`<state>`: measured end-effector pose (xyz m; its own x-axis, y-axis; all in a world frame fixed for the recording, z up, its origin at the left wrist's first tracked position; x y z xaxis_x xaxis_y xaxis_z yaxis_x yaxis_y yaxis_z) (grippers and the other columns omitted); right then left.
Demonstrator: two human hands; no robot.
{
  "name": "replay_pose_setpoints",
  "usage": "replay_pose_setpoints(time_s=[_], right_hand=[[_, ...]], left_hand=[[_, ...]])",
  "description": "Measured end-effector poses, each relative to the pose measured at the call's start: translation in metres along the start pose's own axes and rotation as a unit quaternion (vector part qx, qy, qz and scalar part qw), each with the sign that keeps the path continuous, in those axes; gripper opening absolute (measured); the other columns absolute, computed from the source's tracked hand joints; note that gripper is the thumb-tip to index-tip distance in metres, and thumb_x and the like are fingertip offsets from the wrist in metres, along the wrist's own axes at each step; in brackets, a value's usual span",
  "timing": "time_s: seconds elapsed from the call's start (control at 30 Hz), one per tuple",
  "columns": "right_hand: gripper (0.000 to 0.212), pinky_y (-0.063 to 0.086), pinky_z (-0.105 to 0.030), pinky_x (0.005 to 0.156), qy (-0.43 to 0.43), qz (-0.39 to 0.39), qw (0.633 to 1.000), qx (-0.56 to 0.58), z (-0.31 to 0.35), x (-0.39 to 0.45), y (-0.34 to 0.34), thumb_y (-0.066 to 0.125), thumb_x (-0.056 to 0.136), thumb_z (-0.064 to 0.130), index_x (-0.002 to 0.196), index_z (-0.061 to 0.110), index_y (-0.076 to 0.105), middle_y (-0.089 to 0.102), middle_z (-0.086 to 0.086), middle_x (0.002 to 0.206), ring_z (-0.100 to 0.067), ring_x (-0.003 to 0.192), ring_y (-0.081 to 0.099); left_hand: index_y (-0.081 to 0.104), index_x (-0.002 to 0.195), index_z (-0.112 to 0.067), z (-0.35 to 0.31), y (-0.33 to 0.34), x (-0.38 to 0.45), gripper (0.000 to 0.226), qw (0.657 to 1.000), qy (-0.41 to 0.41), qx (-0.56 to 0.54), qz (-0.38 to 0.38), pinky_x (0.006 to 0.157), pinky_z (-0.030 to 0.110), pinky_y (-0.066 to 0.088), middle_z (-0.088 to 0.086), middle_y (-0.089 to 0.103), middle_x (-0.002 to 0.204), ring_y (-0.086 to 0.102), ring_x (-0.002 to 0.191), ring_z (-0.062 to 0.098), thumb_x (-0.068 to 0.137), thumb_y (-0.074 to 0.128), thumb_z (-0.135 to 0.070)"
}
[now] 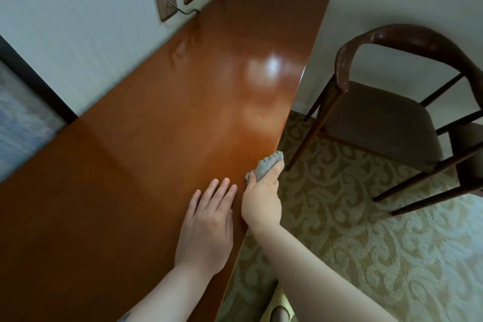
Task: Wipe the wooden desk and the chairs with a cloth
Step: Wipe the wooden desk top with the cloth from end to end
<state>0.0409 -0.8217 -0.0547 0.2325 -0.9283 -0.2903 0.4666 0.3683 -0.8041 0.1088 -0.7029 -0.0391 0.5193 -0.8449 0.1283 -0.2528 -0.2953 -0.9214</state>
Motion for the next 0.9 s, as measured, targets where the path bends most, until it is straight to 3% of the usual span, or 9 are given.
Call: replay_pose_setpoints(time_s=[0.17, 0.3, 0.37, 0.47, 0.53, 0.6, 0.67, 0.73, 0.9], right_hand=[[0.08, 0.046, -0.017, 0.064, -0.053, 0.096, 0.992, -0.056, -0.025, -0.091, 0.024, 0.032, 0.102, 0.047, 0.149, 0.016, -0.025, 0.035, 0.0, 0.149, -0.01, 0.096, 0.065], [0.072, 0.048, -0.037, 0.087, -0.046, 0.113, 0.993, 0.006, -0.019, -0.079, 0.01, 0.038, 0.103, 0.037, 0.153, 0.017, -0.009, 0.038, -0.013, 0.148, -0.029, 0.114, 0.057], [0.071, 0.043, -0.044, 0.094, 0.0, 0.095, 0.995, -0.004, -0.009, -0.035, 0.001, 0.035, 0.104, 0.038, 0.153, 0.015, -0.011, 0.038, -0.016, 0.148, -0.034, 0.119, 0.052], [0.072, 0.044, -0.044, 0.082, 0.049, 0.063, 0.997, -0.012, 0.003, -0.013, -0.006, 0.03, 0.104, 0.04, 0.152, 0.016, -0.017, 0.038, -0.014, 0.146, -0.036, 0.114, 0.055], [0.07, 0.041, -0.037, 0.069, 0.024, 0.022, 0.999, -0.001, -0.003, -0.041, 0.0, 0.03, 0.104, 0.04, 0.153, 0.016, -0.016, 0.041, -0.014, 0.142, -0.034, 0.103, 0.06], [0.072, 0.042, -0.033, 0.063, 0.006, 0.027, 0.999, 0.016, -0.021, -0.098, 0.014, 0.032, 0.103, 0.04, 0.152, 0.019, -0.017, 0.041, -0.011, 0.143, -0.029, 0.096, 0.064], [0.077, 0.051, -0.032, 0.066, -0.014, 0.078, 0.996, 0.038, -0.04, -0.16, 0.032, 0.036, 0.102, 0.04, 0.151, 0.022, -0.021, 0.038, -0.008, 0.148, -0.023, 0.097, 0.066], [0.079, 0.05, -0.029, 0.068, -0.013, 0.118, 0.992, 0.041, -0.048, -0.187, 0.037, 0.037, 0.102, 0.04, 0.15, 0.023, -0.023, 0.034, -0.006, 0.152, -0.021, 0.102, 0.065], [0.074, 0.041, -0.038, 0.076, 0.046, 0.094, 0.994, 0.013, -0.024, -0.104, 0.023, 0.033, 0.103, 0.042, 0.153, 0.018, -0.016, 0.035, -0.011, 0.15, -0.035, 0.113, 0.056]], left_hand=[[0.057, 0.133, -0.018, 0.007, -0.004, -0.003, 0.043, 0.997, -0.002, -0.077, -0.006, 0.113, 0.047, 0.032, -0.001, 0.053, 0.14, 0.036, 0.136, 0.012, 0.098, 0.035, -0.027], [0.049, 0.14, -0.024, 0.007, -0.012, -0.045, 0.051, 0.999, 0.009, -0.04, 0.032, 0.118, 0.041, 0.019, -0.007, 0.044, 0.147, 0.03, 0.142, 0.011, 0.1, 0.02, -0.035], [0.046, 0.141, -0.026, 0.014, -0.019, -0.074, 0.048, 0.999, 0.014, -0.013, 0.043, 0.117, 0.042, 0.023, -0.008, 0.044, 0.147, 0.031, 0.141, 0.011, 0.1, 0.021, -0.032], [0.041, 0.143, -0.028, 0.029, -0.03, -0.113, 0.047, 0.999, 0.014, 0.014, 0.047, 0.113, 0.046, 0.028, -0.007, 0.042, 0.149, 0.033, 0.141, 0.014, 0.103, 0.019, -0.032], [0.039, 0.145, -0.027, 0.032, -0.033, -0.129, 0.046, 0.999, 0.013, 0.027, 0.041, 0.114, 0.044, 0.026, -0.008, 0.04, 0.15, 0.031, 0.142, 0.014, 0.102, 0.022, -0.03], [0.039, 0.146, -0.025, 0.031, -0.031, -0.136, 0.046, 0.999, 0.007, 0.02, 0.044, 0.117, 0.042, 0.024, -0.008, 0.037, 0.151, 0.025, 0.144, 0.011, 0.101, 0.026, -0.026], [0.04, 0.146, -0.023, 0.03, -0.03, -0.136, 0.047, 0.999, 0.007, 0.019, 0.046, 0.118, 0.042, 0.024, -0.007, 0.036, 0.152, 0.022, 0.145, 0.011, 0.101, 0.027, -0.025], [0.043, 0.144, -0.021, 0.028, -0.03, -0.135, 0.046, 0.998, 0.013, 0.033, 0.045, 0.117, 0.043, 0.024, -0.004, 0.039, 0.151, 0.024, 0.145, 0.013, 0.101, 0.028, -0.025], [0.049, 0.141, -0.019, 0.026, -0.041, -0.136, 0.046, 0.999, -0.006, 0.05, 0.003, 0.117, 0.044, 0.027, -0.001, 0.043, 0.149, 0.03, 0.143, 0.018, 0.096, 0.052, -0.009]])
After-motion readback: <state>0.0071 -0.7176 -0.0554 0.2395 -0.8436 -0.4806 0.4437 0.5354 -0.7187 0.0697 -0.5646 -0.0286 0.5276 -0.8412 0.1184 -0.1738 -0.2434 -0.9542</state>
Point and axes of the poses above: each hand's wrist, its own x-axis towards the middle knuckle, its own y-axis out of the palm, z = x × y, the point moved 9 cm from there along x, towards the middle knuckle
